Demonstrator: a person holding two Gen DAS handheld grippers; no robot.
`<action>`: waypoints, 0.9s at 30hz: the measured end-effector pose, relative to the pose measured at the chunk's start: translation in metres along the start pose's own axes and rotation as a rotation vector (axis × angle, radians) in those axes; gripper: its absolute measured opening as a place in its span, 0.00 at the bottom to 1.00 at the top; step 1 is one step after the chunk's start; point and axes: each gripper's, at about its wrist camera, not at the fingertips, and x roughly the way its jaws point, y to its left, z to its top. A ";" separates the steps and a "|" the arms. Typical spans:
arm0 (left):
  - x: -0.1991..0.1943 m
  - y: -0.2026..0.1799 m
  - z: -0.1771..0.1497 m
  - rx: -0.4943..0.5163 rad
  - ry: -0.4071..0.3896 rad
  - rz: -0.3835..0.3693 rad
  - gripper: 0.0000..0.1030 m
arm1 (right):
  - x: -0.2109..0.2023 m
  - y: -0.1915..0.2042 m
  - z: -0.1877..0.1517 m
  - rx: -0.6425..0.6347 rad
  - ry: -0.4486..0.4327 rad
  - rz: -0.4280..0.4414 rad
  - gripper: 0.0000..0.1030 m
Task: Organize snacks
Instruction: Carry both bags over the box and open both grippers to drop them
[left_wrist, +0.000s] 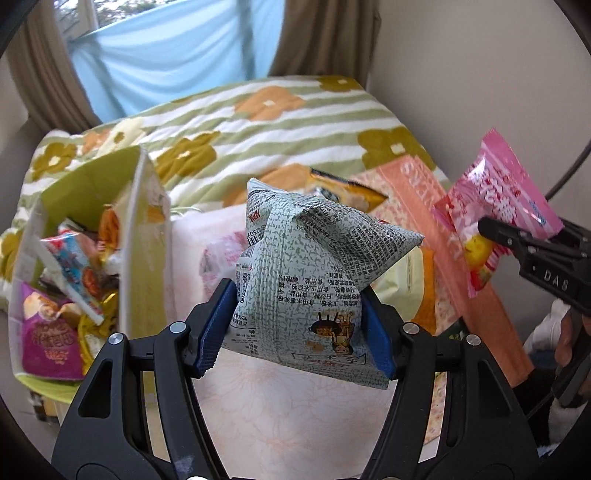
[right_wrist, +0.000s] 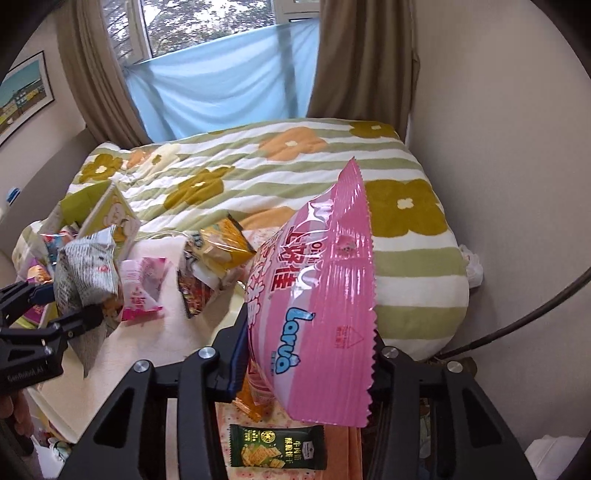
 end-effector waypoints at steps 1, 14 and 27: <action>-0.006 0.004 0.002 -0.007 -0.012 0.009 0.61 | -0.003 0.002 0.003 -0.011 -0.007 0.012 0.40; -0.088 0.096 0.023 -0.128 -0.176 0.130 0.61 | -0.043 0.099 0.058 -0.173 -0.125 0.240 0.40; -0.078 0.247 0.047 -0.175 -0.132 0.174 0.61 | -0.007 0.253 0.101 -0.251 -0.124 0.369 0.40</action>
